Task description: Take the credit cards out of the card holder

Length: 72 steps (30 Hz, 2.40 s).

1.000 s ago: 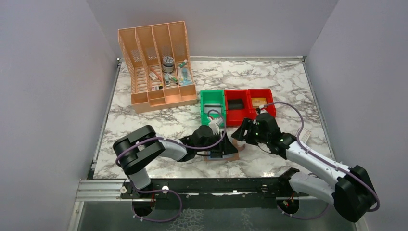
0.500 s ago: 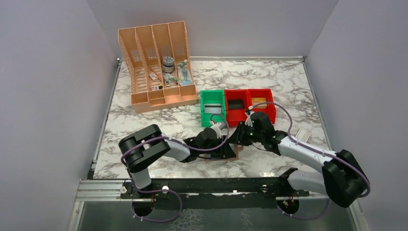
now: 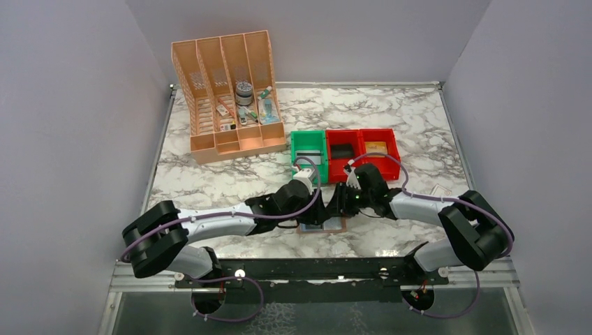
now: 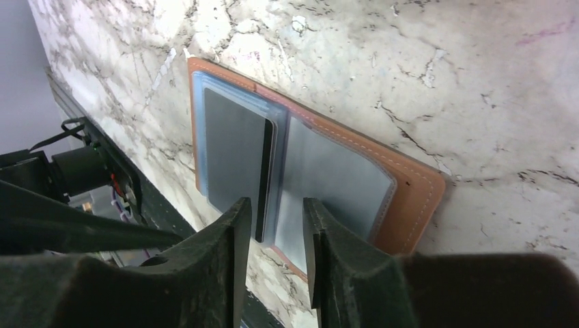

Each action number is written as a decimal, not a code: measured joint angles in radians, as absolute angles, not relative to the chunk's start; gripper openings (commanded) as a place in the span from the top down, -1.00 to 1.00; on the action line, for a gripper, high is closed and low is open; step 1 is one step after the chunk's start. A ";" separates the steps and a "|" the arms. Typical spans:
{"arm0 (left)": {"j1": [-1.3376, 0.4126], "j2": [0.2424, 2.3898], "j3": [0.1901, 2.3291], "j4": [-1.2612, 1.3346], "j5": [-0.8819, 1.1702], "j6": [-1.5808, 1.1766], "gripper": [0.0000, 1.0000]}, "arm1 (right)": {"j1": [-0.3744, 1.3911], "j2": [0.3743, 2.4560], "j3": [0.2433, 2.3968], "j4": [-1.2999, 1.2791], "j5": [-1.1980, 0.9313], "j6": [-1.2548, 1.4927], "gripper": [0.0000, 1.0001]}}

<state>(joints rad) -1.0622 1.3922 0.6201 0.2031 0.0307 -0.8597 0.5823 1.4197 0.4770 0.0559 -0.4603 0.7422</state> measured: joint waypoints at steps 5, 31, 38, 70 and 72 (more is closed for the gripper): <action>-1.031 1.345 0.656 0.052 -0.067 -0.830 0.08 | 0.582 1.420 0.469 0.087 -0.483 0.743 0.27; -1.007 1.480 0.697 -0.063 -0.099 -0.821 0.28 | 0.579 1.541 0.470 0.209 -0.578 0.754 0.79; -1.007 1.480 0.697 -0.069 -0.099 -0.821 0.29 | 0.574 1.552 0.471 0.208 -0.582 0.736 0.98; -1.008 1.554 0.771 -0.128 -0.133 -0.829 0.42 | 0.434 1.489 0.436 0.117 -0.670 0.664 0.98; -1.008 1.555 0.772 -0.130 -0.136 -0.828 0.43 | 0.418 1.485 0.434 0.107 -0.676 0.657 0.98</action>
<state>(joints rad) -1.0080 1.5547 0.7719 -0.1303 -0.1364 -0.8276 0.4175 1.4845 0.4343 0.1074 -0.6762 0.6571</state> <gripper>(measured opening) 0.291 0.015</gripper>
